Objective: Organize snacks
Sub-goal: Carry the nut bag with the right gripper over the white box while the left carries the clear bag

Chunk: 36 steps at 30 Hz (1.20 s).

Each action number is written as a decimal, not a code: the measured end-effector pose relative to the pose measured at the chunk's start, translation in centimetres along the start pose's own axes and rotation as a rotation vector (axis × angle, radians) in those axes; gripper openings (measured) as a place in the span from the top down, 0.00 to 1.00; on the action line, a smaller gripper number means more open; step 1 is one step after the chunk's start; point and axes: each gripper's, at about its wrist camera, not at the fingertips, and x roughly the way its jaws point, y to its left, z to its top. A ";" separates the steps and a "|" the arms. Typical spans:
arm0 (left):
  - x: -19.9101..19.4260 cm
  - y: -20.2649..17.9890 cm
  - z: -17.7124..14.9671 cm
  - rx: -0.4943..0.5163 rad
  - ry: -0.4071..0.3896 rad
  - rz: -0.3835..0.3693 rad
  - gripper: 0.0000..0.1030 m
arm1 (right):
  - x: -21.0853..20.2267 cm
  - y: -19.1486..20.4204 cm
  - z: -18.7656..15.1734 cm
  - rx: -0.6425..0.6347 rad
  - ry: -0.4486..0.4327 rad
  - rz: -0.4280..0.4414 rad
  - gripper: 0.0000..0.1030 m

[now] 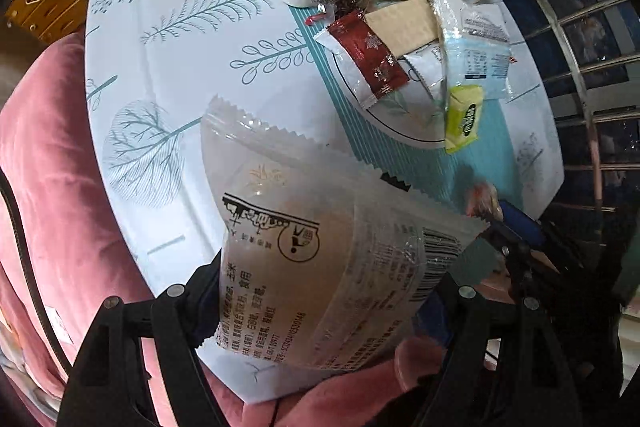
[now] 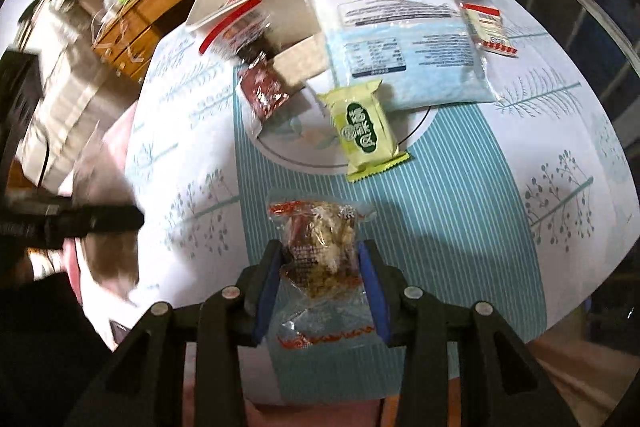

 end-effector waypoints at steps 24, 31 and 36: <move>-8.5 -3.8 7.3 -0.057 -0.078 0.027 0.24 | -2.0 -3.9 14.8 0.288 -0.044 0.233 0.61; -9.6 -5.2 12.1 -0.112 -0.136 0.023 0.24 | -2.6 -6.2 20.3 0.246 -0.070 0.229 0.61; -9.9 -6.2 15.4 -0.168 -0.183 0.036 0.24 | -2.3 -7.6 23.5 0.210 -0.062 0.222 0.61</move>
